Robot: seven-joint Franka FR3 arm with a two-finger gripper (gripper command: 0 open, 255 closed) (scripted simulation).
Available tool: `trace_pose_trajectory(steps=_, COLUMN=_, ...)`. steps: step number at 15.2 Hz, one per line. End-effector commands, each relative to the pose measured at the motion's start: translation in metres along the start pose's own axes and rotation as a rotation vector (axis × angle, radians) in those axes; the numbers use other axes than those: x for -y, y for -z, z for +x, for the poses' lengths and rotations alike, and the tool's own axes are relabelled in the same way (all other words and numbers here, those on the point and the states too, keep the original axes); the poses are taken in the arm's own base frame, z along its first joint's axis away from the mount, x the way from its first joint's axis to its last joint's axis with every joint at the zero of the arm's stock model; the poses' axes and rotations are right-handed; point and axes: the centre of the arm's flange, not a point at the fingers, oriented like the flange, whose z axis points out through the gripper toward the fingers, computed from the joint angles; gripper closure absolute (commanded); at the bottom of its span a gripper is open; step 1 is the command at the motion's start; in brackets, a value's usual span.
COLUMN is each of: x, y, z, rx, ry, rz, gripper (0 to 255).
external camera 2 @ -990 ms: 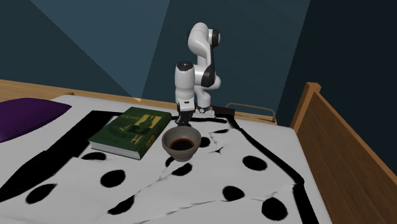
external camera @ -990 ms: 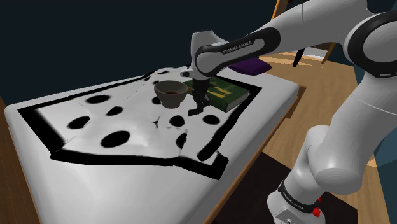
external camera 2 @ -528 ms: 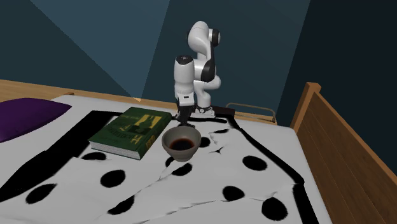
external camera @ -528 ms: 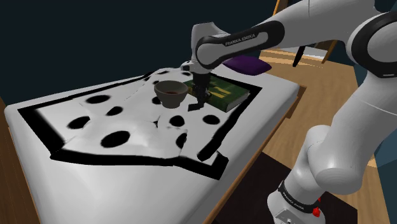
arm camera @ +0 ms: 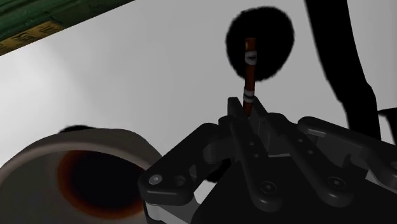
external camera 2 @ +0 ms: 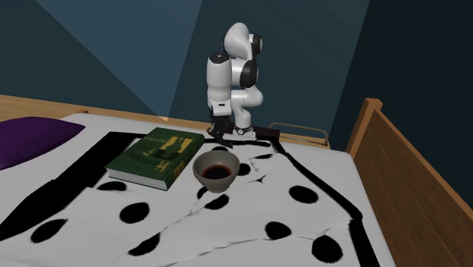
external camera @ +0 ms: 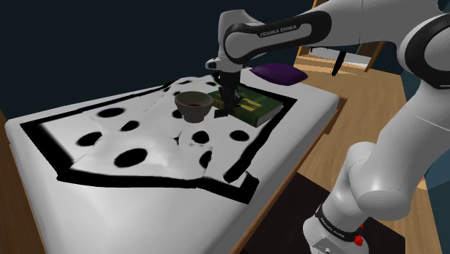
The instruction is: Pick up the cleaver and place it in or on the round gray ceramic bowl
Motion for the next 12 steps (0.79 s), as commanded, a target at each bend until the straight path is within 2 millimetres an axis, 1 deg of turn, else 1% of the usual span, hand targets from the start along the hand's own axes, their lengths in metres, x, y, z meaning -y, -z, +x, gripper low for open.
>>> trace_pose_trajectory(steps=1, x=0.001, y=0.012, z=-0.001, rx=0.000, ry=0.000, rz=0.000, gripper=255)
trace_pose_trajectory(steps=12, x=0.004, y=0.070, z=-0.007, rx=0.000, ry=0.000, rz=0.000, gripper=255)
